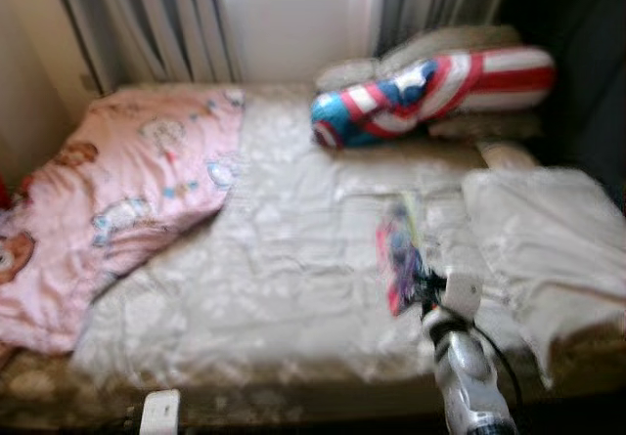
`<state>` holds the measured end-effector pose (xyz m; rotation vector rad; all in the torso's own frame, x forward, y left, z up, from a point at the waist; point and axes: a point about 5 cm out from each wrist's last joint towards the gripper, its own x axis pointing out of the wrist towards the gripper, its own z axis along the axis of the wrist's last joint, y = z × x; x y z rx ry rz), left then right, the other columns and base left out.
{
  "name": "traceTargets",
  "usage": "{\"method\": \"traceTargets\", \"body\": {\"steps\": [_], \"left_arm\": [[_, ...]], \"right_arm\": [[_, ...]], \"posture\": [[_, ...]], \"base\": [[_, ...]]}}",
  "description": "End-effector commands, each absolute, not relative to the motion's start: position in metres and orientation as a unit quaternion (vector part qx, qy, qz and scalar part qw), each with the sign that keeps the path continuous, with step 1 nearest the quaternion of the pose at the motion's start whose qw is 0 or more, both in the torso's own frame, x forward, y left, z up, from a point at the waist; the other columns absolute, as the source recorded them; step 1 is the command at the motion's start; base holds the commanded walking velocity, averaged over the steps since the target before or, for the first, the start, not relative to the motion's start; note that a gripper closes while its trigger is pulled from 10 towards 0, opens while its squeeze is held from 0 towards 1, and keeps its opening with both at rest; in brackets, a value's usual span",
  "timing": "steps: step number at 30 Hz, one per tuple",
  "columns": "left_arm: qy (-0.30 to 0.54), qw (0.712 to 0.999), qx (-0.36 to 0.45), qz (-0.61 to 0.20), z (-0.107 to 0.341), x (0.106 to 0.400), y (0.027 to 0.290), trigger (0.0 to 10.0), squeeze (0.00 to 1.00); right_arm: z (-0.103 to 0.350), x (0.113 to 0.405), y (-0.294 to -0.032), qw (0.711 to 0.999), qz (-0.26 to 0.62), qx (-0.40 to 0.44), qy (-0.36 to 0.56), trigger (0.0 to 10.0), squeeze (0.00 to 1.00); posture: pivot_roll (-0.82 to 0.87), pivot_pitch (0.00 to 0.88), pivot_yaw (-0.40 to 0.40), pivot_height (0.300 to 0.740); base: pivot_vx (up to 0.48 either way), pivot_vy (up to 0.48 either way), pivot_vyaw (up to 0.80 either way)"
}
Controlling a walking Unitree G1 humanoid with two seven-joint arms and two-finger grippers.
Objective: Clean up the room
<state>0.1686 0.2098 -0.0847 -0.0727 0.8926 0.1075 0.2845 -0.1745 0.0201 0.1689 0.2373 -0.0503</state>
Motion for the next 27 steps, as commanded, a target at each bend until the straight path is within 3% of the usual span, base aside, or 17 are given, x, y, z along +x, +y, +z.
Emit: {"method": "traceTargets", "body": {"steps": [1,27], "left_arm": [[0.440,0.895,-0.026,0.066,-0.085,0.162,0.223,10.0,0.00],[0.440,0.895,-0.034,0.064,-0.087,0.160,0.216,10.0,0.00]], "right_arm": [[0.033,0.293,-0.168,0.992,-0.016,0.091,0.087,10.0,0.00],[0.029,0.292,-0.160,0.991,0.004,0.087,0.101,10.0,0.00]], "posture": [[-0.01,0.012,-0.021,0.740],[0.00,0.013,-0.022,0.740]], "base": [[0.000,0.000,0.00],[0.000,0.000,0.00]]}}
